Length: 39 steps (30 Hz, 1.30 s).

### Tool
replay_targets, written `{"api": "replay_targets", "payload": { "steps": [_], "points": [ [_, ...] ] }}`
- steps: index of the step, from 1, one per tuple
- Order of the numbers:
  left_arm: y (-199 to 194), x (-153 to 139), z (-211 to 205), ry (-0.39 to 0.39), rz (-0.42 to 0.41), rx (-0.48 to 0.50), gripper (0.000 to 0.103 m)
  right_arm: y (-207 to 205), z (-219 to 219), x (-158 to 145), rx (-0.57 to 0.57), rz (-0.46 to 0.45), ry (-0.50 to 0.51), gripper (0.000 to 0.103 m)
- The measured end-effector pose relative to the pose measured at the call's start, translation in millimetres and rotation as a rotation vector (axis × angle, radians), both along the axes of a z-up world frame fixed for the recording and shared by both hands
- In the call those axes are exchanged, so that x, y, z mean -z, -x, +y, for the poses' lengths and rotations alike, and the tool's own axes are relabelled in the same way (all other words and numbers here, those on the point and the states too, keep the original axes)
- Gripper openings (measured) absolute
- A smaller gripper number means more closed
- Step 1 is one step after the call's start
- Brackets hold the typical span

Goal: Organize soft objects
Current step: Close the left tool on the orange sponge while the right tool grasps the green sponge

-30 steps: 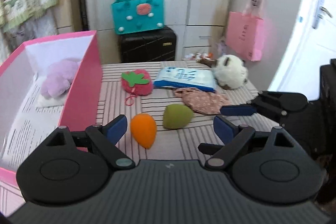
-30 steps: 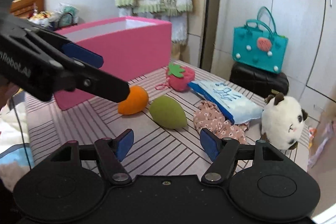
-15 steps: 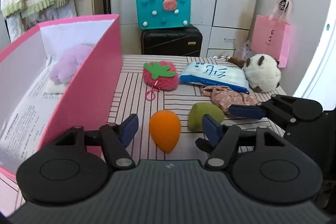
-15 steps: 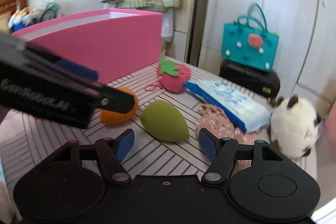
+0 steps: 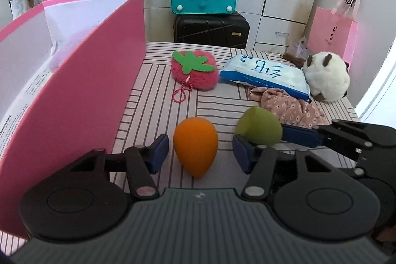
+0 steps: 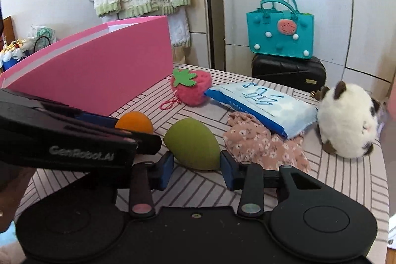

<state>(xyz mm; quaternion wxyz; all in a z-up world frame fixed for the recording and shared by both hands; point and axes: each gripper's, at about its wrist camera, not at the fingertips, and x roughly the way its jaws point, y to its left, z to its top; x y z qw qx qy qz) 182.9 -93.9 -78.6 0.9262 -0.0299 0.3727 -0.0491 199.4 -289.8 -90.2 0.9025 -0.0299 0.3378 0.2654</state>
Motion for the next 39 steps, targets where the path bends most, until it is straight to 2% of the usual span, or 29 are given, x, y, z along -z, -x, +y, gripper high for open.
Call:
{"api": "replay_targets", "payload": {
  "steps": [4,5,7,9,17,23,28,36,39],
  "points": [
    [-0.4,2.0,-1.4,-0.003,0.002,0.002,0.045,6.2,-3.3,-1.2,0.012,0.004,-0.002,0.046],
    [-0.9,2.7,-1.1,-0.001,0.002,0.003,0.036,6.7,-3.5,-1.3,0.016,0.003,0.001,0.046],
    [-2.6,4.6,-1.9,-0.011,0.011,0.007,0.035,7.3,-4.4,-1.3,0.026,0.006,0.007,0.046],
    [-2.1,6.0,-5.6,-0.055,0.007,0.025,0.034,8.5,-6.3,-1.6,0.034,0.015,0.004,0.046],
    [0.7,6.6,-6.1,-0.06,-0.004,0.041,0.034,12.4,-5.8,-3.7,0.06,0.063,0.031,0.043],
    [4.2,1.0,1.2,-0.015,0.007,0.05,0.034,13.1,-13.7,-8.3,0.104,0.1,-0.013,0.042],
    [12.2,-5.7,4.8,-0.016,0.001,0.067,0.034,20.4,-18.4,-10.1,0.133,0.101,-0.017,0.042],
    [27.1,-15.5,17.5,0.08,0.087,0.174,0.034,33.3,-23.0,-23.9,0.081,0.128,-0.025,0.042],
    [35.2,-20.3,18.4,0.063,0.096,0.197,0.034,37.7,-24.0,-29.9,0.063,0.134,-0.019,0.042]
  ]
}}
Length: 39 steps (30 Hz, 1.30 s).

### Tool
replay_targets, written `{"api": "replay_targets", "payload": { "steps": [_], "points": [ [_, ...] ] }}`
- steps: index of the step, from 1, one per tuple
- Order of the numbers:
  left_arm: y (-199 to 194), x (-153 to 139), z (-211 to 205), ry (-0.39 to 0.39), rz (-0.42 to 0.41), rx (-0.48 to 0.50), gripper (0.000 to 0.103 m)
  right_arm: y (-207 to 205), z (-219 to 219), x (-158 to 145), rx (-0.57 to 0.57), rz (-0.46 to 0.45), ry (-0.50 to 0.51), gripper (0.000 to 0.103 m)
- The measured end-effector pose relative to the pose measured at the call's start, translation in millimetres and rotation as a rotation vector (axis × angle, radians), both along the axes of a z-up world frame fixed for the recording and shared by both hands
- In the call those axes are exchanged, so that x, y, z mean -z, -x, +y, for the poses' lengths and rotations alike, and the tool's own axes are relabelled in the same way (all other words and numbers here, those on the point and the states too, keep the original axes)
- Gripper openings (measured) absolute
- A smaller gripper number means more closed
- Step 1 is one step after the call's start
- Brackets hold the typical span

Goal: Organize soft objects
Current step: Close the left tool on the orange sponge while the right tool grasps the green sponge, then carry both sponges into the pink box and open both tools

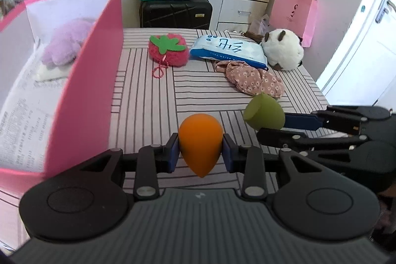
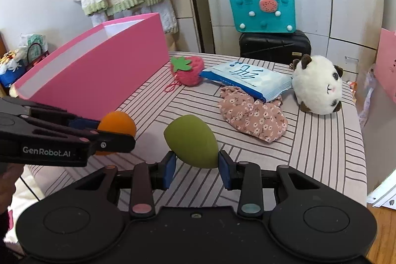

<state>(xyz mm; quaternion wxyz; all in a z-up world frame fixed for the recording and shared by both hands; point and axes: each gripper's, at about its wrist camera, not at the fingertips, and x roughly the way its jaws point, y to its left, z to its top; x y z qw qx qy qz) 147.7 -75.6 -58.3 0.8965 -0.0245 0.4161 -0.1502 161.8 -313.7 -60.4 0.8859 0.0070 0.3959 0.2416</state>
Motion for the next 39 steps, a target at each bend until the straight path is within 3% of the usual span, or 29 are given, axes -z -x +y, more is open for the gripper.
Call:
{"api": "replay_targets", "payload": {
  "steps": [4,13,17,21,28,34,39],
  "points": [
    [10.3,-9.3,1.3,-0.032,-0.02,0.023,0.034,6.2,-2.3,-12.7,-0.032,-0.003,0.005,0.042],
    [37.0,-52.6,14.1,0.02,-0.055,0.117,0.034,19.2,-7.2,-65.4,-0.11,-0.036,0.01,0.042],
    [42.8,-67.1,22.5,0.037,-0.03,0.158,0.034,23.5,-6.5,-85.8,-0.163,-0.031,0.001,0.042],
    [49.1,-71.4,28.6,-0.013,-0.025,0.155,0.034,26.6,-7.2,-106.0,-0.188,-0.042,0.004,0.042],
    [51.7,-78.1,50.5,0.055,0.122,0.226,0.034,21.9,-0.8,-133.6,-0.216,-0.031,0.015,0.042],
    [54.7,-95.4,71.3,0.049,0.142,0.243,0.034,12.2,19.3,-148.8,-0.269,-0.013,0.033,0.042],
    [52.2,-113.2,95.3,0.019,0.103,0.222,0.034,0.6,41.9,-159.1,-0.339,-0.001,0.032,0.042]
  ]
}}
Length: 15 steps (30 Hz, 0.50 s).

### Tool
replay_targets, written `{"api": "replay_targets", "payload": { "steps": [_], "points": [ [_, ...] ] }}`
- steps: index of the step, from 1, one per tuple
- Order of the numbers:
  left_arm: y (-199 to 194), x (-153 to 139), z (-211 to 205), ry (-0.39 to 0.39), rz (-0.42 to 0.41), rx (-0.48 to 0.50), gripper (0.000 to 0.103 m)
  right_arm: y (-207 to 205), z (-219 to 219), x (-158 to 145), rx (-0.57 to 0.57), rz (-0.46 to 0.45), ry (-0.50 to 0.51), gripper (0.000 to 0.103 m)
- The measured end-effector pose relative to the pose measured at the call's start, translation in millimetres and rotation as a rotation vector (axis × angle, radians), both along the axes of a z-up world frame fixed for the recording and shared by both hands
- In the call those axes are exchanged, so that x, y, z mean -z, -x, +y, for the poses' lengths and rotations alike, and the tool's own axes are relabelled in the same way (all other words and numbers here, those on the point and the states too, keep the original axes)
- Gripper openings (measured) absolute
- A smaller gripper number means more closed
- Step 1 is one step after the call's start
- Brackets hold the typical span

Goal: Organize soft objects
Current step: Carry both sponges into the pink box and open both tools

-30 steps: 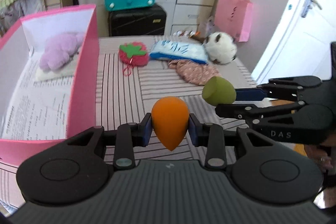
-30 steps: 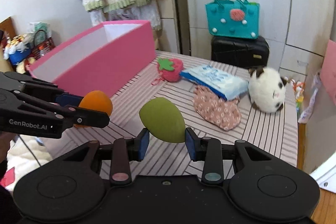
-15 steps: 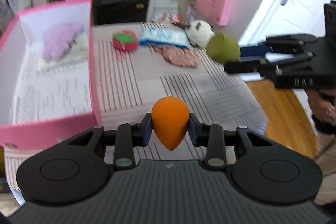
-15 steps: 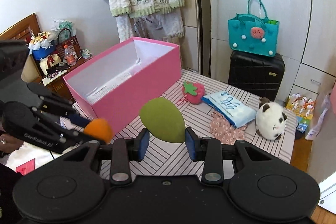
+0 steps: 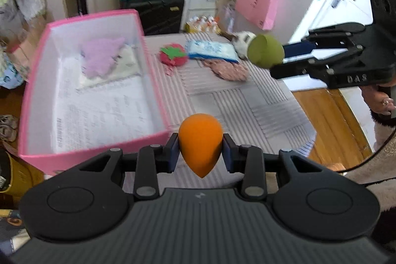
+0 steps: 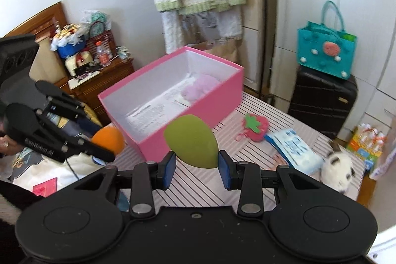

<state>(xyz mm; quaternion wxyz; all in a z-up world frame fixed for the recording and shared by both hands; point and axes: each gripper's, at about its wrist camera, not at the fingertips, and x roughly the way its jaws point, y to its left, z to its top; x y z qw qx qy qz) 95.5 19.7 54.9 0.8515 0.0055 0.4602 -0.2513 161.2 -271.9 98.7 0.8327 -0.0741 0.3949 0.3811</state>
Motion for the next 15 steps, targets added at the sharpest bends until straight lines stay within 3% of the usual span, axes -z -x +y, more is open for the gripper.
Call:
{"api": "replay_targets", "payload": {
  "steps": [7,15],
  "points": [
    [-23.0,-9.4,41.4,0.013,-0.062,-0.095,0.035,-16.4,45.5,2.0,-0.052,-0.164,0.08,0.042],
    [-89.9,19.4,74.9,0.053,0.017,-0.218,0.035,-63.0,111.6,6.6,-0.199,-0.207,0.075,0.042]
  ]
}}
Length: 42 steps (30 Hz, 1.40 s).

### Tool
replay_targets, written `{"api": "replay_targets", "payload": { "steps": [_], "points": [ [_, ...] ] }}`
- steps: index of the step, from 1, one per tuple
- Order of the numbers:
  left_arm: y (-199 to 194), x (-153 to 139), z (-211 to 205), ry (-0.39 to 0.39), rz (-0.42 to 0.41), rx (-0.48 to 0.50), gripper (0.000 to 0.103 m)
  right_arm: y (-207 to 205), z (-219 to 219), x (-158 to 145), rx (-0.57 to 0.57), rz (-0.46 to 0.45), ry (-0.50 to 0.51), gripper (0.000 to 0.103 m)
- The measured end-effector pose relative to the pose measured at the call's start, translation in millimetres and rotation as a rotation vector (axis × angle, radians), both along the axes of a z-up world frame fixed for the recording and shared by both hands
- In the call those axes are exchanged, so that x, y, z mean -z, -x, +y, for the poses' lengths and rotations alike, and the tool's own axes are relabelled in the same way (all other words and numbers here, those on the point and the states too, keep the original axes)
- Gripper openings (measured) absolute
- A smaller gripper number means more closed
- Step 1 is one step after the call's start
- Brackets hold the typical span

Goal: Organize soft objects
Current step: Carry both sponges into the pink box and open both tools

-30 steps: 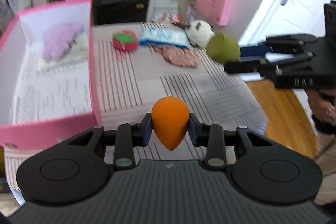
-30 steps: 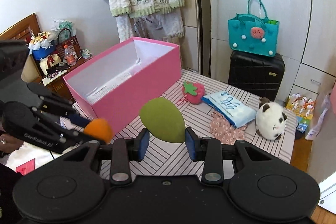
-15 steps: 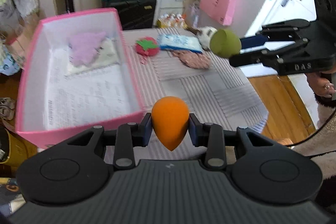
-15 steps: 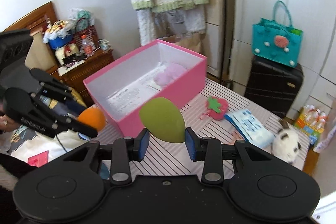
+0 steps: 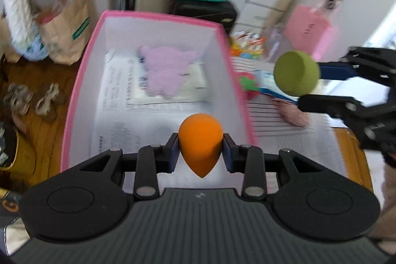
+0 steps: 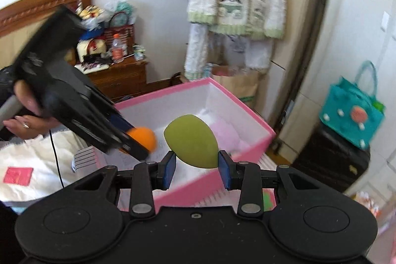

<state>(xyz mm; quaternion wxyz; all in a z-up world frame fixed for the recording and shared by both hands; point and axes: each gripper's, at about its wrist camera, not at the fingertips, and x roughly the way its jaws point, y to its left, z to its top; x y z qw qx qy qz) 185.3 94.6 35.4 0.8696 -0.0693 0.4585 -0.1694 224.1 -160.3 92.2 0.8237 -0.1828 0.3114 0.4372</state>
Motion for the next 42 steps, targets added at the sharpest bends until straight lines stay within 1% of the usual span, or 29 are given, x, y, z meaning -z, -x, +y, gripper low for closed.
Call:
{"api": "replay_targets", "payload": {
  "steps": [3,8,11,13,15,18,20,23,25,27,29,32,35,37,39,40,42],
  "points": [
    [-25.6,18.9,9.9,-0.017,0.047,-0.056,0.035,-17.4,34.9,15.7,-0.067,-0.011,0.076,0.042],
    [-56.6,47.6,27.9,-0.025,0.113,-0.121,0.035,-46.3,80.1,53.1,-0.156,0.043,0.256,0.042],
    [-69.8,62.4,44.5,-0.007,0.153,-0.18,0.035,-55.9,98.6,67.5,-0.179,0.085,0.328,0.042],
    [-74.7,66.2,46.2,0.004,0.164,-0.161,0.035,-59.5,105.4,75.3,-0.194,0.109,0.369,0.042],
    [-77.8,66.7,45.1,0.015,0.176,-0.155,0.035,-60.2,110.5,83.2,-0.211,0.108,0.414,0.042],
    [-80.7,63.2,41.2,0.011,0.149,-0.141,0.035,-62.0,119.7,91.1,-0.233,0.106,0.473,0.042],
    [-83.6,63.7,41.0,0.022,0.149,-0.144,0.035,-61.3,122.3,94.9,-0.23,0.087,0.513,0.042],
    [-89.9,69.5,40.4,0.024,0.162,-0.143,0.035,-62.9,120.2,94.4,-0.213,0.027,0.557,0.043],
    [-93.3,72.2,37.4,0.017,0.171,-0.114,0.035,-64.9,114.7,91.3,-0.211,0.034,0.547,0.043],
    [-96.8,73.0,34.6,0.011,0.182,-0.102,0.035,-67.3,108.6,85.7,-0.195,0.051,0.517,0.044],
    [-100.5,71.2,30.2,-0.008,0.184,-0.091,0.035,-68.0,102.3,79.8,-0.183,0.05,0.492,0.045],
    [-108.8,72.2,25.0,-0.012,0.216,-0.069,0.035,-68.7,91.9,71.9,-0.143,0.043,0.452,0.045],
    [-117.0,77.5,20.9,-0.008,0.249,-0.054,0.035,-67.7,76.6,59.5,-0.076,0.054,0.377,0.045],
    [-119.6,82.1,19.9,0.019,0.273,-0.041,0.035,-65.7,64.8,48.1,-0.036,0.092,0.3,0.045],
    [-120.2,86.1,19.1,0.028,0.293,-0.047,0.035,-62.7,55.5,40.4,-0.013,0.135,0.236,0.047],
    [-119.9,87.4,17.9,0.02,0.294,-0.049,0.035,-59.8,50.5,37.2,-0.006,0.155,0.21,0.048],
    [-119.1,87.7,14.9,-0.007,0.284,-0.052,0.039,-56.7,44.5,34.1,0.004,0.185,0.176,0.048]
  ]
}}
